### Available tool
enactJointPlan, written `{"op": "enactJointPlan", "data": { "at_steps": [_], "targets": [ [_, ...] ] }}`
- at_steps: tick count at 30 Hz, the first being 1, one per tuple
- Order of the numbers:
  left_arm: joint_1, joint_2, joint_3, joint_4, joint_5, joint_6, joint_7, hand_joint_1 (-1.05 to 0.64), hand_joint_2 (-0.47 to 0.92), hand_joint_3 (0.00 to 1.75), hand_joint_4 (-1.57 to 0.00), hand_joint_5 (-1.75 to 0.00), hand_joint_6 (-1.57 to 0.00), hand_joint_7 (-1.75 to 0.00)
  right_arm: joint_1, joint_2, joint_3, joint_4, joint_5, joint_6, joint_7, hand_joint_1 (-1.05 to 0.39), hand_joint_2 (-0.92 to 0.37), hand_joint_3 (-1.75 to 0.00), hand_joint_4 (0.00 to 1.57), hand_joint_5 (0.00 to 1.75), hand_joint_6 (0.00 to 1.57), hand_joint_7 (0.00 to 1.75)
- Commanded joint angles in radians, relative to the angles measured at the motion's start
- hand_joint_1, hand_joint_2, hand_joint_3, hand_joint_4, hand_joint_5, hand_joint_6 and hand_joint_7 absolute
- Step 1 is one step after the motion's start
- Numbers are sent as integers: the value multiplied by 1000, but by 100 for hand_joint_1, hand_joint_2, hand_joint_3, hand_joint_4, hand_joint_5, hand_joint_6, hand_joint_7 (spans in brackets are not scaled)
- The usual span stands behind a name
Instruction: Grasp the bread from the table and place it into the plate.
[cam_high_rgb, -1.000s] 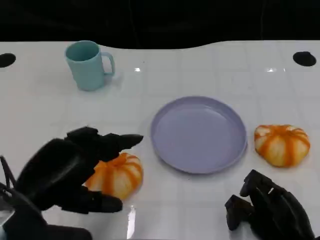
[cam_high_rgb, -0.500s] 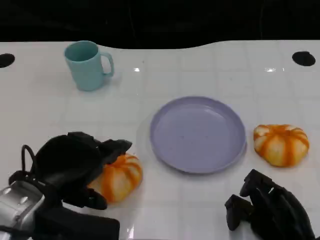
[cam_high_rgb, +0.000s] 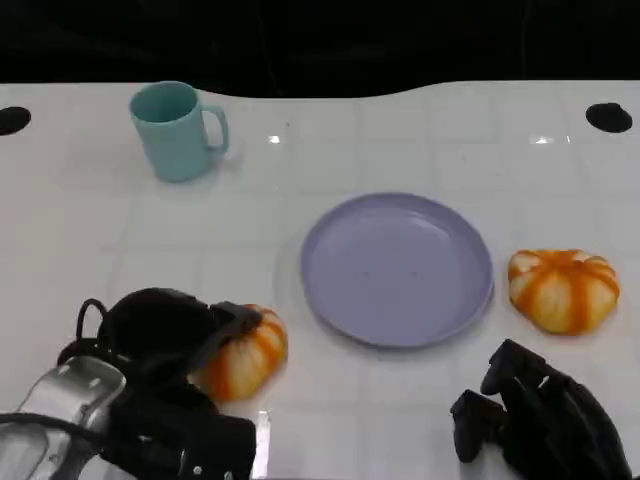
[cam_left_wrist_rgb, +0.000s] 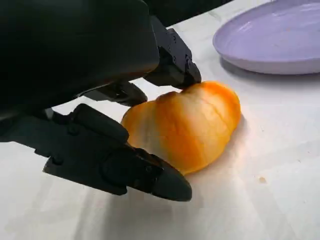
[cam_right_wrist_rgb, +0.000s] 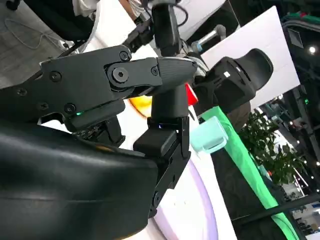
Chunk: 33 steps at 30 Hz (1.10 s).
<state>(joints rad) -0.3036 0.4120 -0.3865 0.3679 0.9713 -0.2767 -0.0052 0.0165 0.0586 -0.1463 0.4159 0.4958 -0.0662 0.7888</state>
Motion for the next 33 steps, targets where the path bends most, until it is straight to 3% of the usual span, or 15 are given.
{"op": "enactJointPlan", "data": {
  "at_steps": [1,2,3,4,5,6,7,11,23,33],
  "targets": [
    [-57,-8,-48,250,0,-126,313,-27,91,28,-64,-138,-90,-8,12,-13,-5,-15,4,6,-6,-57,-92,-24,77,171,68,143],
    [-72,-13,-58,297,1,-149,375,-28,90,40,-68,-150,-102,-14,13,-14,-5,-17,3,7,-8,-57,-92,-24,77,171,68,143],
    [-86,-17,-70,340,7,-171,446,-28,76,78,-74,-165,-100,-65,14,-14,-5,-19,4,9,-9,-57,-92,-24,77,171,68,143],
    [-99,-20,-84,377,12,-189,506,-28,69,94,-77,-169,-86,-114,15,-14,-5,-21,4,11,-9,-57,-92,-24,77,171,68,143],
    [-112,-24,-96,413,16,-205,562,-28,65,102,-79,-172,-77,-142,15,-14,-5,-22,4,12,-10,-57,-92,-24,77,171,68,143],
    [-124,-28,-110,445,20,-216,609,-27,60,110,-81,-174,-72,-161,16,-14,-5,-23,4,13,-10,-57,-92,-23,77,171,69,143],
    [-136,-31,-123,474,23,-225,649,-27,58,116,-82,-174,-69,-168,16,-13,-6,-23,4,12,-9,-56,-92,-24,77,171,69,143],
    [-170,-37,-164,551,28,-250,770,-26,53,127,-84,-175,-65,-174,16,-12,-7,-22,7,17,-10,-56,-92,-24,77,170,68,143],
    [-184,-28,-159,495,-14,-218,871,-22,55,114,-80,-175,-63,-175,5,-14,-11,1,2,-2,-2,-56,-92,-24,77,170,68,142],
    [-147,-100,-28,207,-194,-115,673,-20,50,110,-82,-175,-62,-175,3,-15,-11,10,6,9,-1,-55,-92,-24,77,170,69,142]
  ]
}}
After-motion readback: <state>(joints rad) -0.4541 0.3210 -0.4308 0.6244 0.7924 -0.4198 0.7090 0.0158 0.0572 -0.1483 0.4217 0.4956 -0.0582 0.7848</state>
